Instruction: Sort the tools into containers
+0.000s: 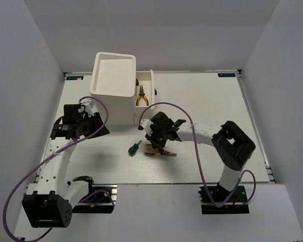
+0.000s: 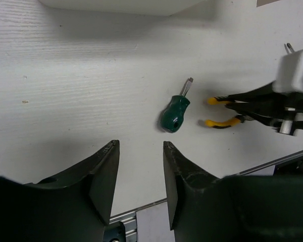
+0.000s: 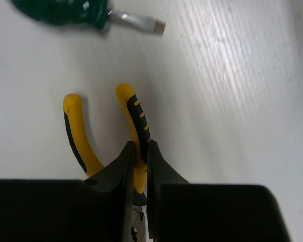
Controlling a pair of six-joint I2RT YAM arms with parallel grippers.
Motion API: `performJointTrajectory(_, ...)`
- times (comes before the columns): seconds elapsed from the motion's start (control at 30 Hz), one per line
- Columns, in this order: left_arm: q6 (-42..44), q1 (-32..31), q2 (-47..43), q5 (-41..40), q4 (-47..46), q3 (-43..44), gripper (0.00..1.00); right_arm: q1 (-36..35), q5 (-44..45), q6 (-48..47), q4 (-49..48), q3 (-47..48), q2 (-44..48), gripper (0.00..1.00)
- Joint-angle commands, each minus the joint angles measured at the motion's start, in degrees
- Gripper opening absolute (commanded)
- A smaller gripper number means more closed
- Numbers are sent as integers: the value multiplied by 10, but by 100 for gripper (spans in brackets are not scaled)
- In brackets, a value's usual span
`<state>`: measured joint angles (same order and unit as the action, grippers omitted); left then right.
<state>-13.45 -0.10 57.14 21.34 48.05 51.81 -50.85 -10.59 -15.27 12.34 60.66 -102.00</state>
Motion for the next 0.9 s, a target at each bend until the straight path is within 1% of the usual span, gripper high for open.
performJointTrajectory(0.0,20,-12,6,-6,-3,0,50,36,-112,-7,58,-3,109,0)
performJointTrajectory(0.03,20,-17,14,0,-9,-5,50,43,-128,-6,63,3,143,0)
performJointTrajectory(0.07,20,-17,19,6,-9,-14,48,50,-141,-6,67,6,158,0)
performJointTrajectory(0.1,20,-24,25,6,-16,-14,47,64,-152,-6,67,15,199,0)
performJointTrajectory(0.2,26,-38,44,6,-21,-19,42,79,-139,-5,46,39,238,0)
performJointTrajectory(0.23,26,-46,49,6,-21,-14,42,82,-123,2,43,45,240,0)
performJointTrajectory(0.27,26,-54,49,6,-27,-14,38,91,-93,4,32,72,244,0)
performJointTrajectory(0.33,32,-68,49,6,-27,17,37,94,3,8,12,87,239,0)
performJointTrajectory(0.37,32,-68,49,6,-27,29,37,106,27,13,3,122,233,0)
performJointTrajectory(0.4,32,-77,49,6,-27,43,36,110,49,16,0,135,205,0)
performJointTrajectory(0.43,37,-88,49,6,-27,75,36,123,92,30,-5,150,191,0)
performJointTrajectory(0.47,37,-93,49,6,-27,93,36,137,101,40,-3,202,168,0)
performJointTrajectory(0.5,42,-98,57,6,-27,134,36,142,104,49,6,222,140,0)
performJointTrajectory(0.53,42,-109,62,6,-27,155,36,152,124,79,13,268,109,0)
performJointTrajectory(0.57,52,-114,74,6,-27,177,36,163,128,89,22,293,95,0)
performJointTrajectory(0.6,52,-119,80,-7,-27,220,36,165,128,109,60,341,79,0)
performJointTrajectory(0.63,57,-119,87,-13,-27,240,37,173,130,119,71,400,28,0)
performJointTrajectory(0.67,63,-127,93,-22,-27,260,37,179,129,148,80,427,12,0)
performJointTrajectory(0.7,63,-134,105,-36,-35,290,37,181,123,169,113,513,-6,0)
performJointTrajectory(0.73,63,-134,105,-43,-40,303,38,185,121,182,122,541,-61,0)
performJointTrajectory(0.77,63,-140,114,-43,-40,312,38,189,112,215,130,567,-79,0)
performJointTrajectory(0.8,63,-140,114,-52,-49,326,39,189,113,229,134,630,-107,0)
performJointTrajectory(0.83,63,-145,123,-52,-49,332,39,191,112,241,134,647,-134,0)
performJointTrajectory(0.87,63,-145,131,-52,-49,332,39,195,74,294,119,659,-144,0)
